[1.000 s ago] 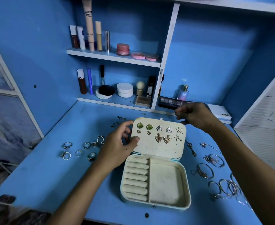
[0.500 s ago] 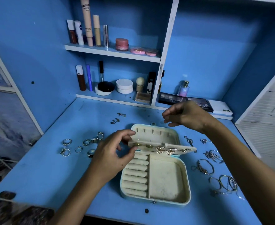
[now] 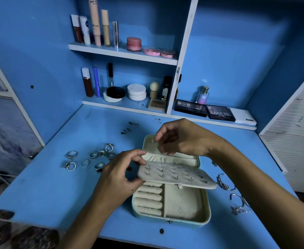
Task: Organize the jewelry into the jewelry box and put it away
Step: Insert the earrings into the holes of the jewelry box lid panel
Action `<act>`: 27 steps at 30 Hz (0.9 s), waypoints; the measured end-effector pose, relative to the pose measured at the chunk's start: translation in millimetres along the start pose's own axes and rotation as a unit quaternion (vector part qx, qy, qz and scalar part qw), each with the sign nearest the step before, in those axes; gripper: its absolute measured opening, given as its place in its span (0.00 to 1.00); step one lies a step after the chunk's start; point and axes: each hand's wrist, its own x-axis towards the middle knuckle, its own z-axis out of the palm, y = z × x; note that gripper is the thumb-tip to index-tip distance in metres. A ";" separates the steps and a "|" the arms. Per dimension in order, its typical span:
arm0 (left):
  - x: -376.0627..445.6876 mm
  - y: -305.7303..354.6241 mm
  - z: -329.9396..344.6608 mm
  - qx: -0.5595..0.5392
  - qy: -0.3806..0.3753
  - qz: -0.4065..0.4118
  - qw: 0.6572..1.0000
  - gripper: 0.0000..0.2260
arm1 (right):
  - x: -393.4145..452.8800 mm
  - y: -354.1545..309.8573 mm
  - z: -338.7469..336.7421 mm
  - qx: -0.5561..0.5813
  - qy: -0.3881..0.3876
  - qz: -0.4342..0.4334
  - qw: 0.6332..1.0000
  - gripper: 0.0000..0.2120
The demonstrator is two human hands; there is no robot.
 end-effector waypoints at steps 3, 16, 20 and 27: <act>0.7 1.9 -0.2 0.000 0.003 0.000 1.000 0.21 | -0.7 0.2 5.2 -0.013 -0.024 -0.011 1.000 0.10; 1.6 4.4 -0.8 -0.005 -0.001 -0.005 1.000 0.22 | 1.7 -0.2 13.5 -0.069 -0.054 -0.017 0.996 0.08; 1.5 5.2 -0.9 -0.008 -0.003 -0.011 1.000 0.22 | 1.9 0.2 14.0 -0.072 -0.051 -0.025 0.996 0.06; 1.0 4.5 0.0 -0.012 0.001 -0.011 1.000 0.22 | 4.0 0.1 16.3 -0.061 -0.066 -0.035 0.995 0.11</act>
